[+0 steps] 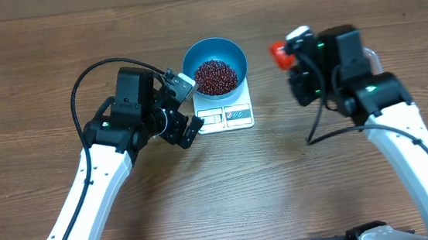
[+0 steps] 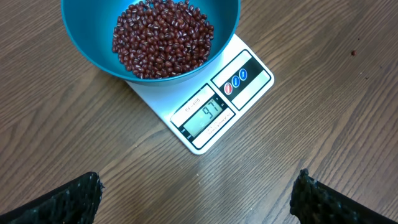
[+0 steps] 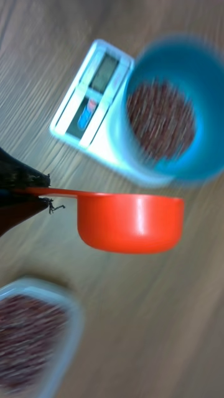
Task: Scoop item into bowl and weigh 150g on scale
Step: 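Move the empty scoop back right over the bean tub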
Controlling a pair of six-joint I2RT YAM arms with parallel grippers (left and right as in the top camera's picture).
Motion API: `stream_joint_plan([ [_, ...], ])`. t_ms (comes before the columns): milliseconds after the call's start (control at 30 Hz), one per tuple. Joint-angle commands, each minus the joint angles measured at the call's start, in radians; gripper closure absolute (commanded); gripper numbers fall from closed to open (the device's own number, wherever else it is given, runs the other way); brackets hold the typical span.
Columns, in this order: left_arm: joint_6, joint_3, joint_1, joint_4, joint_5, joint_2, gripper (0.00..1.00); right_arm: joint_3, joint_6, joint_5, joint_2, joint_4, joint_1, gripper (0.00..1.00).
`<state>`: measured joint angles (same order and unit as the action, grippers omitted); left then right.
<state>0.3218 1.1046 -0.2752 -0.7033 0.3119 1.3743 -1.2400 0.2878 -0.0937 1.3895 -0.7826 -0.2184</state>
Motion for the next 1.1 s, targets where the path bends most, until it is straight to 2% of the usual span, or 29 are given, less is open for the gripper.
stream_joint_plan([
  [0,0.019,-0.002,-0.007,0.001,0.018,-0.015,0.0,-0.021,-0.115,0.007,-0.02,-0.021,0.091,0.96],
  [200,0.019,-0.002,-0.007,0.001,0.018,-0.015,0.0,-0.021,-0.184,0.007,-0.019,-0.038,0.229,0.97],
  [367,0.019,-0.002,-0.007,0.001,0.018,-0.015,0.0,-0.021,-0.183,0.007,-0.001,-0.039,0.308,0.96],
  [800,0.019,-0.002,-0.007,0.001,0.018,-0.015,0.0,-0.016,-0.183,0.008,0.185,-0.042,0.325,0.96],
  [1067,0.019,-0.002,-0.007,0.001,0.018,-0.015,0.0,-0.016,-0.183,0.087,0.208,-0.023,0.325,0.96],
])
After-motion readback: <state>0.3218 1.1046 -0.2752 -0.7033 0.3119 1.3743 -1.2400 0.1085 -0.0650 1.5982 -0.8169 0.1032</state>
